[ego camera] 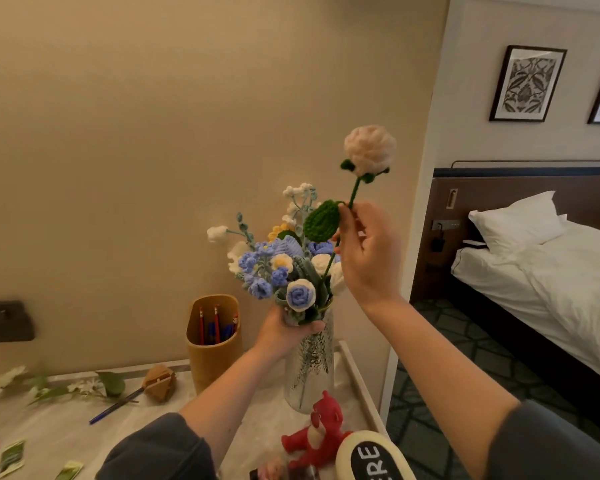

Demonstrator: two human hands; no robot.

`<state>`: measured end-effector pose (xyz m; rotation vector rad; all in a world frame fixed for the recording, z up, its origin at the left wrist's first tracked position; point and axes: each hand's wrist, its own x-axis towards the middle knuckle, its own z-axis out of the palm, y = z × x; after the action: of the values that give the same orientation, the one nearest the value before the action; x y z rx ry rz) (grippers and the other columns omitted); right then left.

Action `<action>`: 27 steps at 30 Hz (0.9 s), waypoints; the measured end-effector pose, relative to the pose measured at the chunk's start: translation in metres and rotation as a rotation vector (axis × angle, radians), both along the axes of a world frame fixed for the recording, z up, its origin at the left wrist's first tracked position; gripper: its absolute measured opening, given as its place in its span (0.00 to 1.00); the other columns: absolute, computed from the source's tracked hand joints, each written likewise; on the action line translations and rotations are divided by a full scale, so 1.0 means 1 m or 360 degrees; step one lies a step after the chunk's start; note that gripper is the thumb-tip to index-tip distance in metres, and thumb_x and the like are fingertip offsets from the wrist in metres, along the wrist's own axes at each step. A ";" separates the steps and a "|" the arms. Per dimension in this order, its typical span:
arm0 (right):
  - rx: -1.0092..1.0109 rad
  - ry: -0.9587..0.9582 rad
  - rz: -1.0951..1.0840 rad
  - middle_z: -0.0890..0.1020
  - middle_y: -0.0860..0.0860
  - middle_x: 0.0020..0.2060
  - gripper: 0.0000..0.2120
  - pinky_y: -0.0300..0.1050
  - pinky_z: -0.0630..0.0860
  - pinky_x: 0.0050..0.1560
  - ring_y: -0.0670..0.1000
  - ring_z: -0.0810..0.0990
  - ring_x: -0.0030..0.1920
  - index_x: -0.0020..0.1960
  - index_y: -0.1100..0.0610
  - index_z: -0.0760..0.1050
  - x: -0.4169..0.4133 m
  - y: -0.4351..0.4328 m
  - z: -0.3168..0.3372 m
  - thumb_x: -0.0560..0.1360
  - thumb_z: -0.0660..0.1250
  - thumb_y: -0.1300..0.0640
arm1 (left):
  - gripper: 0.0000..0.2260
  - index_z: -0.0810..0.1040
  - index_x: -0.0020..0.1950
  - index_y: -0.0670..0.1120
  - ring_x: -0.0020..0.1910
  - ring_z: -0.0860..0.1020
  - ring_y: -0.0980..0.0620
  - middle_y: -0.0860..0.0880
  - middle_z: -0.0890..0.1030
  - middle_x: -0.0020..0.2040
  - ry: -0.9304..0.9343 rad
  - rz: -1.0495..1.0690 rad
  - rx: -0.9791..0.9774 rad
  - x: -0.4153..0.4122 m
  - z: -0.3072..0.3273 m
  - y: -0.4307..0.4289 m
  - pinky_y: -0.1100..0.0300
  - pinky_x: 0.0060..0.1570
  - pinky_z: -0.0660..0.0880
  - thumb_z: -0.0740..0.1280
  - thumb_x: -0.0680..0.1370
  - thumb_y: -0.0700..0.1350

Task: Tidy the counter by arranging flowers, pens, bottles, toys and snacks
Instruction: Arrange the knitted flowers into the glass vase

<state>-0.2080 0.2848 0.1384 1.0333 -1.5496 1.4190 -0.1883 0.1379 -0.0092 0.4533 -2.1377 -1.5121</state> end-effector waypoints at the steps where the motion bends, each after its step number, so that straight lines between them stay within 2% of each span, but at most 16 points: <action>1: 0.0059 0.0010 -0.0020 0.76 0.54 0.34 0.18 0.54 0.71 0.33 0.54 0.75 0.33 0.42 0.63 0.75 -0.001 -0.001 -0.003 0.81 0.58 0.51 | 0.33 0.71 0.66 0.43 0.60 0.74 0.54 0.49 0.78 0.61 0.0001 -0.0001 0.0006 0.000 0.000 0.000 0.68 0.52 0.68 0.80 0.65 0.42; 5: 0.0371 -0.0111 -0.0038 0.76 0.53 0.33 0.15 0.54 0.71 0.33 0.53 0.75 0.34 0.40 0.60 0.75 -0.008 -0.005 -0.014 0.81 0.60 0.54 | 0.32 0.71 0.68 0.43 0.63 0.74 0.53 0.48 0.77 0.63 0.0022 -0.0024 -0.0012 0.001 0.002 0.003 0.68 0.55 0.69 0.79 0.67 0.42; 8: 0.0705 -0.0239 -0.0160 0.74 0.49 0.32 0.17 0.49 0.66 0.32 0.50 0.72 0.34 0.36 0.56 0.72 -0.018 -0.005 -0.020 0.81 0.60 0.51 | 0.32 0.67 0.70 0.41 0.61 0.73 0.55 0.47 0.76 0.64 0.0114 -0.0050 0.0119 0.002 0.007 0.006 0.77 0.49 0.70 0.77 0.69 0.41; 11: 0.0910 -0.0303 -0.0219 0.71 0.49 0.29 0.18 0.43 0.58 0.30 0.51 0.71 0.35 0.34 0.55 0.69 -0.025 -0.002 -0.030 0.80 0.61 0.50 | 0.31 0.67 0.70 0.45 0.58 0.74 0.60 0.54 0.76 0.61 0.0172 -0.0041 0.0162 0.006 0.013 0.009 0.81 0.44 0.69 0.75 0.71 0.47; 13: 0.0929 -0.0329 -0.0272 0.74 0.50 0.33 0.12 0.42 0.62 0.31 0.51 0.72 0.36 0.38 0.52 0.72 -0.026 0.000 -0.039 0.79 0.63 0.50 | 0.30 0.67 0.70 0.49 0.57 0.75 0.64 0.58 0.76 0.60 0.0234 -0.0072 0.0190 0.011 0.013 0.009 0.78 0.47 0.71 0.73 0.71 0.52; 15: 0.0928 -0.0360 -0.0367 0.78 0.50 0.39 0.07 0.46 0.72 0.40 0.51 0.76 0.41 0.46 0.52 0.76 -0.026 0.000 -0.048 0.77 0.65 0.48 | 0.31 0.67 0.71 0.51 0.60 0.75 0.62 0.57 0.76 0.63 0.0270 -0.0105 0.0225 0.015 0.013 0.010 0.71 0.54 0.73 0.71 0.70 0.56; 18: 0.0917 -0.0368 -0.0440 0.81 0.49 0.48 0.06 0.50 0.71 0.56 0.52 0.77 0.54 0.46 0.51 0.78 -0.026 0.002 -0.062 0.74 0.69 0.49 | 0.30 0.67 0.72 0.48 0.64 0.74 0.55 0.51 0.76 0.66 0.0279 -0.0114 0.0255 0.018 0.015 0.011 0.58 0.64 0.71 0.70 0.72 0.54; 19: 0.0890 -0.0371 -0.0440 0.81 0.49 0.52 0.06 0.51 0.69 0.60 0.53 0.75 0.59 0.48 0.51 0.80 -0.024 0.002 -0.067 0.72 0.70 0.51 | 0.28 0.67 0.72 0.48 0.65 0.73 0.54 0.50 0.75 0.66 0.0281 -0.0103 0.0261 0.018 0.015 0.011 0.58 0.64 0.71 0.70 0.74 0.51; 22: 0.0870 -0.0389 -0.0483 0.76 0.51 0.64 0.17 0.53 0.61 0.71 0.55 0.65 0.72 0.59 0.53 0.78 -0.020 0.003 -0.081 0.70 0.73 0.54 | 0.25 0.66 0.72 0.43 0.67 0.72 0.50 0.46 0.74 0.67 0.0261 -0.0107 0.0306 0.019 0.017 0.011 0.58 0.66 0.68 0.69 0.77 0.39; 24: 0.0882 -0.0416 -0.0539 0.70 0.49 0.69 0.12 0.53 0.54 0.74 0.53 0.57 0.76 0.54 0.52 0.80 -0.017 0.002 -0.086 0.71 0.72 0.53 | 0.25 0.66 0.72 0.41 0.67 0.72 0.49 0.44 0.73 0.68 0.0244 -0.0121 0.0328 0.019 0.019 0.012 0.58 0.66 0.68 0.68 0.76 0.35; 26: 0.0841 -0.0437 -0.0515 0.67 0.47 0.72 0.05 0.53 0.51 0.75 0.51 0.52 0.77 0.48 0.49 0.81 -0.016 0.004 -0.088 0.72 0.72 0.52 | 0.26 0.65 0.72 0.41 0.68 0.71 0.49 0.45 0.72 0.69 0.0246 -0.0120 0.0346 0.020 0.020 0.014 0.65 0.62 0.69 0.68 0.76 0.34; 27: 0.0829 -0.0446 -0.0490 0.66 0.47 0.73 0.05 0.53 0.50 0.75 0.51 0.51 0.77 0.48 0.48 0.81 -0.015 0.006 -0.090 0.72 0.72 0.52 | 0.26 0.65 0.72 0.42 0.67 0.70 0.50 0.46 0.72 0.68 0.0244 -0.0107 0.0351 0.020 0.020 0.016 0.67 0.60 0.69 0.68 0.76 0.34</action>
<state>-0.2226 0.2908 0.0480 0.8510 -2.2527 0.9962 -0.1679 0.1537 0.0112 0.3303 -1.8959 -1.7699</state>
